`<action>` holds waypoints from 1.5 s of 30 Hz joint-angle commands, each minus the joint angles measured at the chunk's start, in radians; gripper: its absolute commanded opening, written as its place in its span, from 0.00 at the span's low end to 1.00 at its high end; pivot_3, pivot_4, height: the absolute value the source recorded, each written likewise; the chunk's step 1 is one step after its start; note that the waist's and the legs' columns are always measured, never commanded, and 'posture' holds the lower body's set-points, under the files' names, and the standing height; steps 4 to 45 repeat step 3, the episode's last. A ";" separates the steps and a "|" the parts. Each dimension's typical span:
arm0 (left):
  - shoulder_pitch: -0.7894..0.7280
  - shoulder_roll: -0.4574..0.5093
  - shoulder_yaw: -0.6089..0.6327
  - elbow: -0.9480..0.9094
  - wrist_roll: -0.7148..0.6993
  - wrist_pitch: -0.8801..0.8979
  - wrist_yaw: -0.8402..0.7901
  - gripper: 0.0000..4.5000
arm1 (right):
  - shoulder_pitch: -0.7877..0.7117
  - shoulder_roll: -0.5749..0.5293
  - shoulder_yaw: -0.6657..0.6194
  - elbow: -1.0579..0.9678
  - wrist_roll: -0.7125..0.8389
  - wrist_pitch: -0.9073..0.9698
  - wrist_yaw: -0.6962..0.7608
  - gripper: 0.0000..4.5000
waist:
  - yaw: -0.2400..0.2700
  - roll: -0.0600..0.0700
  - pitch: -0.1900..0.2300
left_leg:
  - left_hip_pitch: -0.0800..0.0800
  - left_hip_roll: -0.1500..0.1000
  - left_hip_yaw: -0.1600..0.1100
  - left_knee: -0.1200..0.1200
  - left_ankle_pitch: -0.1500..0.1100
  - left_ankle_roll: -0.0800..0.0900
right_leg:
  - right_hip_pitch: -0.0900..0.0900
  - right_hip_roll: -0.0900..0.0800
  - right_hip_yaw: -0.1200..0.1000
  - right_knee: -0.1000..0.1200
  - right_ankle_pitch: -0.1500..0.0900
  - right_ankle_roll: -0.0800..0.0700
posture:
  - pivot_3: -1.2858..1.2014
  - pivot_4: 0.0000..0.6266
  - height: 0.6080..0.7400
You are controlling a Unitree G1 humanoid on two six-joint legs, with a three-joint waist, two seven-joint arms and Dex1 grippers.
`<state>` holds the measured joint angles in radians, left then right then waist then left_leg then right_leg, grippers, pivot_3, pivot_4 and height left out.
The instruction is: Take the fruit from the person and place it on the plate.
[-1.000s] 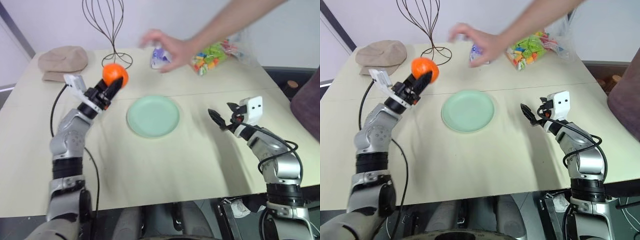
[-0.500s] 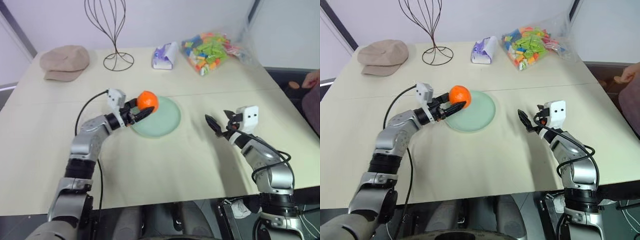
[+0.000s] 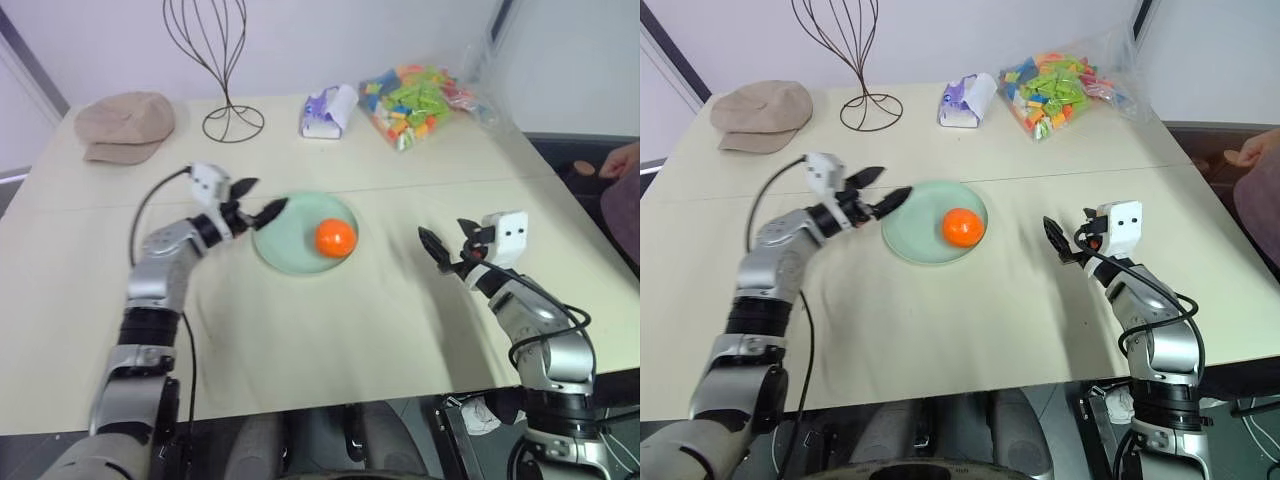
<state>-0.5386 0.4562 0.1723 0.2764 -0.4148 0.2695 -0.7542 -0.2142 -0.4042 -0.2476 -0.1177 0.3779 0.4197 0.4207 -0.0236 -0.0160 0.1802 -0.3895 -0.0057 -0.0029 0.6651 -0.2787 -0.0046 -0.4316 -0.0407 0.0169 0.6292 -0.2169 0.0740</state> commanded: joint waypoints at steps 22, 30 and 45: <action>0.149 0.098 0.121 -0.179 -0.068 0.099 0.023 0.99 | -0.050 -0.027 -0.030 0.045 0.016 -0.044 0.037 1.00 | 0.005 0.000 0.000 | 0.000 0.000 0.000 0.000 0.000 0.000 | 0.000 -0.001 0.000 0.000 0.000 0.000 | 0.52 0.24 1.00; 0.149 0.098 0.121 -0.179 -0.068 0.099 0.023 0.99 | -0.050 -0.027 -0.030 0.045 0.016 -0.044 0.037 1.00 | 0.005 0.000 0.000 | 0.000 0.000 0.000 0.000 0.000 0.000 | 0.000 -0.001 0.000 0.000 0.000 0.000 | 0.52 0.24 1.00; 0.149 0.098 0.121 -0.179 -0.068 0.099 0.023 0.99 | -0.050 -0.027 -0.030 0.045 0.016 -0.044 0.037 1.00 | 0.005 0.000 0.000 | 0.000 0.000 0.000 0.000 0.000 0.000 | 0.000 -0.001 0.000 0.000 0.000 0.000 | 0.52 0.24 1.00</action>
